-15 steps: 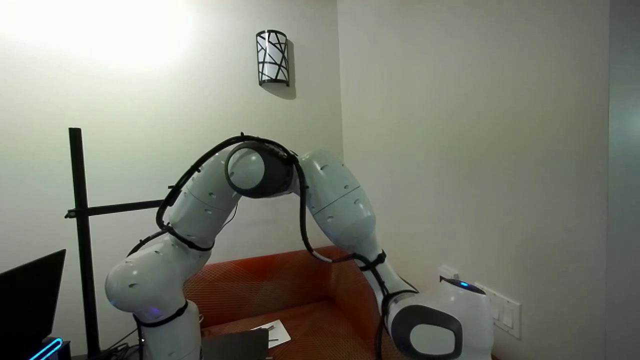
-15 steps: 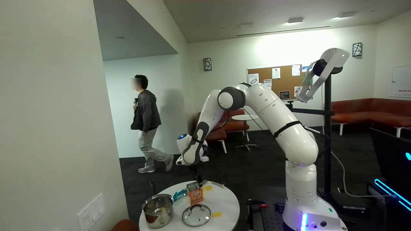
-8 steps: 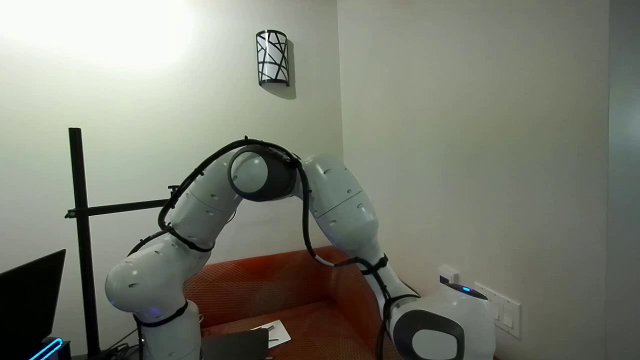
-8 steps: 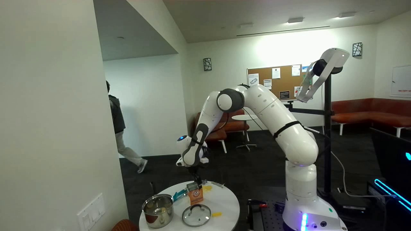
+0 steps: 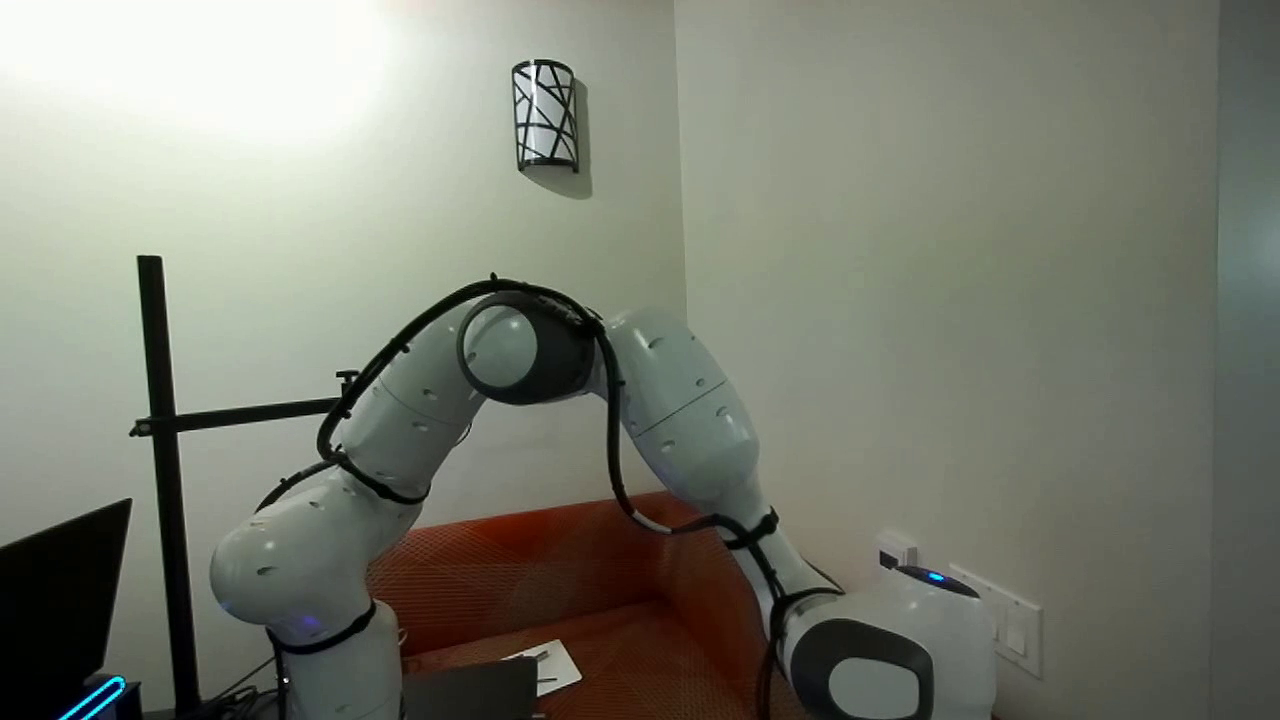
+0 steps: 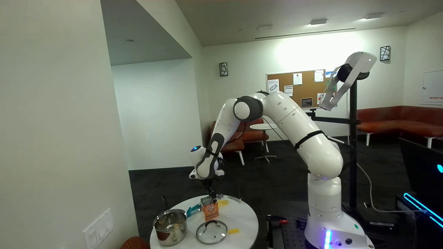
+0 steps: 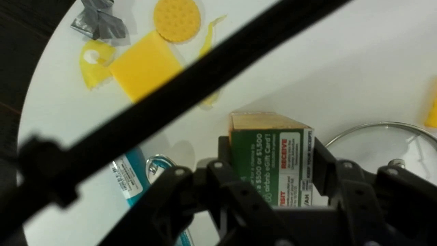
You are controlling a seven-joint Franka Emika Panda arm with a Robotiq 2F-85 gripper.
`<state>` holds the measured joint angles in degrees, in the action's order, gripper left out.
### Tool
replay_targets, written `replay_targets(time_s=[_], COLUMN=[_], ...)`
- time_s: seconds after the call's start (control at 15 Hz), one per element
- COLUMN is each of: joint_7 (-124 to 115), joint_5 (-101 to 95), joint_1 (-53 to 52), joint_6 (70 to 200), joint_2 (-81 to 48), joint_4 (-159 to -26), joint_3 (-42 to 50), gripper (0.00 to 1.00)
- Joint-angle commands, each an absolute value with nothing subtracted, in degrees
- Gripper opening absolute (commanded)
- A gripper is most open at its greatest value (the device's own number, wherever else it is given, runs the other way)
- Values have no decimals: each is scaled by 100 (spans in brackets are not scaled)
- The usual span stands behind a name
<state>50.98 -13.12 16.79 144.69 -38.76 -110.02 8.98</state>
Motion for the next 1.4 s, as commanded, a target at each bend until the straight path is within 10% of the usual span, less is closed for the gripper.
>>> replay_targets(time_s=[0.0, 1.33], joint_7=[5000, 5632], joint_5=[-1363, -1248], joint_1=[1732, 1730], joint_6=[14364, 12897], joint_2=[-3754, -2211], joint_4=[-10921, -10909], joint_3=[819, 562], gripper=[30, 30])
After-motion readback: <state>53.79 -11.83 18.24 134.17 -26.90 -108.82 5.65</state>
